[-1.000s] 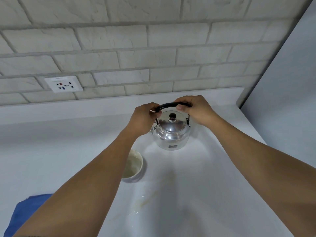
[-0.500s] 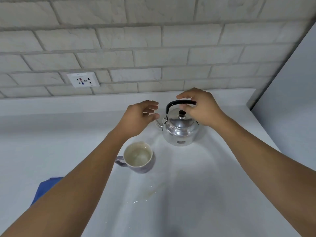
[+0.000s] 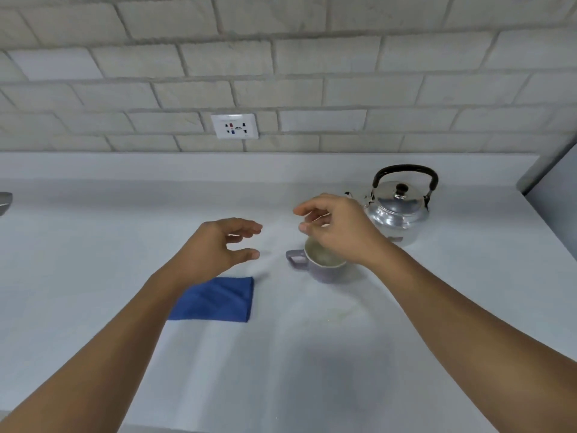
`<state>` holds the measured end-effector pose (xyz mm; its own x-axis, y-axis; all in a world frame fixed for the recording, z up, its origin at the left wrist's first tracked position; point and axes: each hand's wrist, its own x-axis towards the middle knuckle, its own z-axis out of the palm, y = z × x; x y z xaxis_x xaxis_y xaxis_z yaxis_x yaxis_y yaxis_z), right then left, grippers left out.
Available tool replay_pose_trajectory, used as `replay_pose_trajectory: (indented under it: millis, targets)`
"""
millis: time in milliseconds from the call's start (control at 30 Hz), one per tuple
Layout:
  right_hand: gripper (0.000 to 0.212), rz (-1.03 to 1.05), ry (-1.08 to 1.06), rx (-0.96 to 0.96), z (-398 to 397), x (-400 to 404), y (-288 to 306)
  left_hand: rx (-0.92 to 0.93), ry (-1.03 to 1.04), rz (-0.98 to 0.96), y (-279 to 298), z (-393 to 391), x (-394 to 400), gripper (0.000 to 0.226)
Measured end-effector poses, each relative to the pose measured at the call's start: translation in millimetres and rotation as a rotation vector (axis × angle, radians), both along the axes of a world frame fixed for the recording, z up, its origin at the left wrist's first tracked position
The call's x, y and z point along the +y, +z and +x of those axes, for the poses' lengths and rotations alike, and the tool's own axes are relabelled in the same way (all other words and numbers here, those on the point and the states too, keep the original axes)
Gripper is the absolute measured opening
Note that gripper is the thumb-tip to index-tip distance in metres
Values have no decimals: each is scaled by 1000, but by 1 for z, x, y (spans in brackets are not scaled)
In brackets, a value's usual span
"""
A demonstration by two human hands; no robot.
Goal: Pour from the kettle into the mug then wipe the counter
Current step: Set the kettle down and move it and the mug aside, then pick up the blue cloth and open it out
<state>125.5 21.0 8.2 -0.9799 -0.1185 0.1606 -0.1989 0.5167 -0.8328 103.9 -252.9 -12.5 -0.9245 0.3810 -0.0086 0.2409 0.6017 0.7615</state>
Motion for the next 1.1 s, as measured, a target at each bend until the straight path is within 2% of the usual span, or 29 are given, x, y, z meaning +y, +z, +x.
replay_pose_trajectory:
  millis: [100,300,533,633,733,833,967,1100]
  targets:
    - [24,-43,-5,-92,9,-41,-15,-35,-1,-55,-17,3,-36,50]
    - [31,51,-22,-219,22,-106,-57,-134,-12,-335,-58,5,-93,59]
    - [69,309,0,-415,32,-143,-107,-196,-87,-374,-87,8,-129,102]
    - [70,425,-11,-423,33,-153,-120,-167,-93,-436,-95,7,-134,85]
    - [52,467,-44,-364,33,-161,-129,-58,-51,-505,-101,7,-134,57]
    - [34,451,-94,-310,34,-166,-137,13,-23,-507,-108,7,-133,39]
    - [22,341,-144,-306,37,-169,-138,68,14,-498,-113,12,-131,25]
    - [12,72,-198,-347,48,-166,-130,53,83,-366,-100,20,-129,14]
